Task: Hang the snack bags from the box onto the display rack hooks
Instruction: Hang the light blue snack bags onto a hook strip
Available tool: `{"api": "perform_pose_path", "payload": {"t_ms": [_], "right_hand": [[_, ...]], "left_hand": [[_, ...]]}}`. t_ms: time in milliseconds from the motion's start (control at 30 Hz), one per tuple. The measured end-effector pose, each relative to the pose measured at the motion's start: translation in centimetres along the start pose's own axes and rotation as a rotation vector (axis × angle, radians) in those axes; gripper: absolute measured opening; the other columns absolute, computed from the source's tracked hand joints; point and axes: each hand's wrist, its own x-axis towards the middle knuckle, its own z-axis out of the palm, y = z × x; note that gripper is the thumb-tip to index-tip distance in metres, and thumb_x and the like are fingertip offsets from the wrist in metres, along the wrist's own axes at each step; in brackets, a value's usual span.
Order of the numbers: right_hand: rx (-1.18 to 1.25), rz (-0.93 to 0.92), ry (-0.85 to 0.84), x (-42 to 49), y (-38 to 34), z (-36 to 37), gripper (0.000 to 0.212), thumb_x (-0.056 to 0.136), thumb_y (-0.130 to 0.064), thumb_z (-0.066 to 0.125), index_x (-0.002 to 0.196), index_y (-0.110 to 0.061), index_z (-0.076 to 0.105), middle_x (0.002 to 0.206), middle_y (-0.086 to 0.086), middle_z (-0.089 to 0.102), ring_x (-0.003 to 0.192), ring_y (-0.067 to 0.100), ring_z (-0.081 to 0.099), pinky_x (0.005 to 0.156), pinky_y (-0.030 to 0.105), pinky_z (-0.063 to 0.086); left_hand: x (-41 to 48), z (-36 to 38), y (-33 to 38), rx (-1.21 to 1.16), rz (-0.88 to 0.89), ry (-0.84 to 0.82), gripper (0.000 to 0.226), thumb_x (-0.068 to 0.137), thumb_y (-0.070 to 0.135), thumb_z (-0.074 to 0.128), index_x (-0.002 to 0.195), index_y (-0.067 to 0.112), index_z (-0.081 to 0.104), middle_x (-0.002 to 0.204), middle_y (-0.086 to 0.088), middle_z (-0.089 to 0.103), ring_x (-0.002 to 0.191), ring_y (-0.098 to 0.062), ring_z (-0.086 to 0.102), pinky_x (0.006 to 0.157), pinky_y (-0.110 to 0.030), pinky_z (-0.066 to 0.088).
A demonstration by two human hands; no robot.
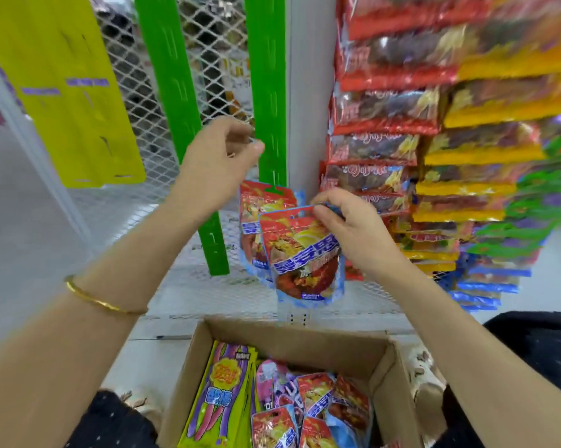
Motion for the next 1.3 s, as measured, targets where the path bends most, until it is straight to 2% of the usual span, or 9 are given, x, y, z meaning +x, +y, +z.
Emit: {"api": "perform_pose_path", "payload": {"t_ms": [100, 200, 300, 400, 800, 1000, 1100, 1200, 1300], "right_hand": [[-0.046, -0.084, 0.115, 2.2, -1.7, -0.7, 0.009, 0.092, -0.008, 0.053, 0.094, -0.001, 0.058, 0.077, 0.006, 0.057, 0.07, 0.008, 0.045, 0.063, 0.009, 0.034], [-0.04, -0.132, 0.191, 4.1, -3.3, -0.9, 0.003, 0.093, -0.008, 0.053, 0.093, -0.006, 0.053, 0.073, -0.002, 0.051, 0.068, 0.007, 0.043, 0.062, 0.013, 0.034], [-0.072, -0.14, 0.235, 5.9, -4.1, -0.4, 0.006, 0.095, -0.011, 0.05, 0.091, -0.009, 0.046, 0.071, 0.001, 0.049, 0.066, 0.016, 0.045, 0.059, 0.028, 0.033], [-0.118, -0.107, 0.252, 7.0, -4.4, 0.5, 0.009, 0.097, -0.012, 0.045, 0.09, -0.011, 0.039, 0.068, -0.002, 0.045, 0.064, 0.019, 0.044, 0.058, 0.035, 0.033], [-0.202, -0.088, 0.295, 7.5, -4.0, 1.9, 0.013, 0.097, -0.012, 0.041, 0.087, -0.011, 0.034, 0.067, -0.005, 0.042, 0.062, 0.021, 0.045, 0.052, 0.032, 0.027], [-0.183, -0.02, 0.242, 6.2, -1.9, 3.2, 0.016, 0.098, -0.013, 0.043, 0.086, -0.013, 0.032, 0.068, -0.008, 0.042, 0.064, 0.021, 0.049, 0.057, 0.032, 0.031], [-0.198, -0.018, 0.255, 6.3, -2.0, 3.3, 0.018, 0.098, -0.016, 0.044, 0.086, -0.014, 0.032, 0.069, -0.005, 0.043, 0.066, 0.023, 0.05, 0.057, 0.033, 0.034], [-0.182, 0.005, 0.274, 5.4, -2.5, 2.9, 0.012, 0.096, -0.022, 0.047, 0.094, -0.015, 0.037, 0.085, 0.006, 0.053, 0.07, 0.027, 0.053, 0.058, 0.037, 0.041], [-0.305, -0.043, 0.402, 2.7, -1.9, 2.7, 0.023, 0.093, -0.019, 0.052, 0.114, -0.011, 0.046, 0.111, 0.01, 0.052, 0.078, 0.031, 0.058, 0.06, 0.041, 0.049]], "left_hand": [[3.3, 0.7, 1.6, -0.068, -0.005, 0.037, 0.038, 0.091, 0.021, 0.058, 0.124, 0.004, 0.048, 0.104, -0.002, 0.054, 0.092, -0.012, 0.054, 0.084, -0.025, 0.049], [5.1, 1.4, 1.9, -0.153, -0.064, 0.08, 0.038, 0.09, 0.023, 0.061, 0.119, 0.004, 0.046, 0.097, -0.005, 0.054, 0.086, -0.019, 0.055, 0.085, -0.038, 0.05], [5.5, 1.5, 1.6, -0.055, -0.067, 0.003, 0.023, 0.09, 0.029, 0.059, 0.086, 0.008, 0.054, 0.079, -0.008, 0.05, 0.072, -0.017, 0.047, 0.069, -0.038, 0.044], [5.1, 1.4, 1.5, 0.008, -0.089, -0.073, 0.04, 0.093, 0.036, 0.053, 0.062, 0.017, 0.038, 0.062, -0.004, 0.038, 0.058, -0.015, 0.035, 0.056, -0.031, 0.025], [4.7, 1.2, 1.5, 0.016, -0.135, -0.116, 0.045, 0.092, 0.044, 0.051, 0.059, 0.016, 0.038, 0.058, -0.006, 0.036, 0.053, -0.016, 0.033, 0.054, -0.03, 0.024], [3.9, 1.2, 0.6, -0.026, -0.079, -0.121, 0.041, 0.094, 0.03, 0.054, 0.058, 0.015, 0.04, 0.055, 0.0, 0.033, 0.051, -0.012, 0.031, 0.05, -0.024, 0.026], [3.4, 1.3, -0.1, -0.049, -0.083, -0.13, 0.031, 0.093, 0.024, 0.056, 0.066, 0.011, 0.049, 0.065, -0.008, 0.045, 0.063, -0.015, 0.044, 0.063, -0.029, 0.035], [2.5, 1.5, -1.1, -0.048, -0.077, -0.13, 0.008, 0.091, 0.018, 0.059, 0.093, 0.011, 0.06, 0.089, -0.001, 0.062, 0.085, -0.014, 0.06, 0.077, -0.027, 0.047], [-0.5, 1.8, -2.8, 0.043, -0.025, 0.049, 0.039, 0.087, 0.015, 0.062, 0.124, 0.018, 0.052, 0.116, 0.01, 0.05, 0.114, -0.011, 0.049, 0.095, -0.022, 0.043]]}}
